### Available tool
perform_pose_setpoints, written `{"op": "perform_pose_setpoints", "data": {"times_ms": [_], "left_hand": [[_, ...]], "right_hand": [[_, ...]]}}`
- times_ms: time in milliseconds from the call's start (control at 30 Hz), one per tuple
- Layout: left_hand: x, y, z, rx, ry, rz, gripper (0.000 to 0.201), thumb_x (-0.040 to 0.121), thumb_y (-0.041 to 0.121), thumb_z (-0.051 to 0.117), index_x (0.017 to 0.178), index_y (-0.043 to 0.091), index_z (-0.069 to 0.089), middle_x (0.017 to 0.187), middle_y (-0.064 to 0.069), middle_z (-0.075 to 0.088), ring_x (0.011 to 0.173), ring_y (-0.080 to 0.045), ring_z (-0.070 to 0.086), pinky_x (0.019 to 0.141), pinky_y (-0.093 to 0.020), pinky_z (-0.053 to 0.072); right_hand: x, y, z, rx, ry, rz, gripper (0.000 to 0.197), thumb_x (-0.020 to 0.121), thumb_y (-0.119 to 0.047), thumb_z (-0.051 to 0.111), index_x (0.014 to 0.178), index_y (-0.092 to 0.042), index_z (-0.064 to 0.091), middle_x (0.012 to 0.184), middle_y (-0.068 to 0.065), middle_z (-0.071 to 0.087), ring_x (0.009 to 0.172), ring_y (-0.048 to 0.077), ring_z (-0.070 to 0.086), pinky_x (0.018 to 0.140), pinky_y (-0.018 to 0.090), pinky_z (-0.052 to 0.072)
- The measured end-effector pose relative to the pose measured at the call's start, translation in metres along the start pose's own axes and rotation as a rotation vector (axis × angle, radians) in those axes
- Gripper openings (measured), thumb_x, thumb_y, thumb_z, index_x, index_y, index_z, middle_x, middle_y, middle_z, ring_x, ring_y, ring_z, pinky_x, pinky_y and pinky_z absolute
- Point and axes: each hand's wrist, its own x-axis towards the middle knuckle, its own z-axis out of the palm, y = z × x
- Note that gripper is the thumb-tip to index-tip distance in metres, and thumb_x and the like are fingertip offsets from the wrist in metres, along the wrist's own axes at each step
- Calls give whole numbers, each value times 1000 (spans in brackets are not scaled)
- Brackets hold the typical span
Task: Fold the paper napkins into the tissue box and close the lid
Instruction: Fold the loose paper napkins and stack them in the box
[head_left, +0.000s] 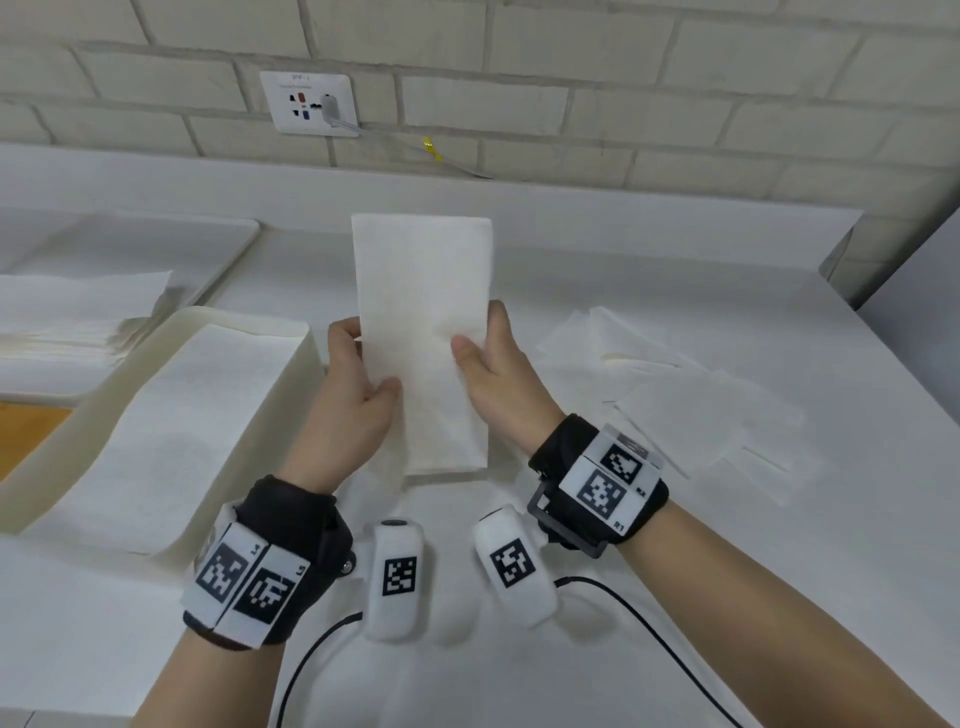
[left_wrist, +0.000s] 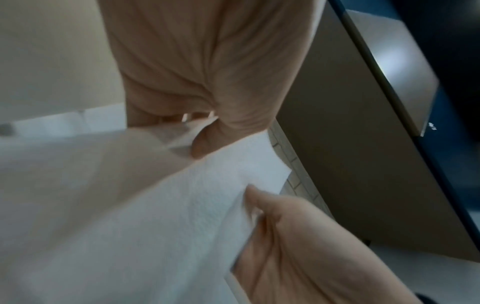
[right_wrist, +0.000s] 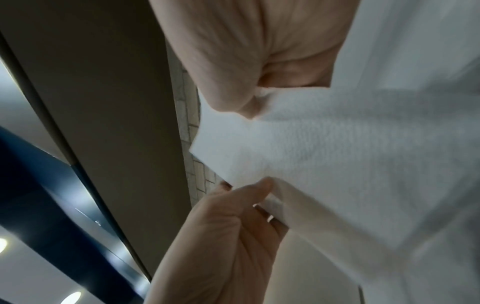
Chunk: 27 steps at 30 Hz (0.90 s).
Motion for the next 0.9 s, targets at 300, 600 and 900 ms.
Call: {"op": "perform_pose_setpoints", "data": {"times_ms": [300, 600, 900], "left_hand": [[-4, -11, 12, -86, -22, -89, 36, 97, -4, 35, 119, 18, 17, 126, 0, 38, 107, -1, 48, 84, -8, 41], [-5, -10, 19, -151, 24, -75, 24, 99, -4, 31, 112, 14, 22, 115, 4, 40, 102, 3, 50, 75, -4, 44], [-6, -8, 19, -172, 71, -49, 22, 99, -3, 34, 112, 14, 25, 108, 10, 41, 92, 14, 52, 74, -4, 44]], "right_hand": [[-2, 11, 15, 90, -137, 160, 12, 101, -15, 28, 111, -14, 22, 110, 1, 45, 94, 12, 47, 78, 22, 36], [2, 15, 13, 136, -100, 171, 19, 99, -11, 33, 116, -10, 25, 109, 2, 48, 90, 11, 49, 60, 13, 40], [4, 24, 16, 146, -67, 95, 19, 96, -7, 39, 108, -14, 25, 118, 5, 50, 103, 13, 51, 78, 13, 42]]}}
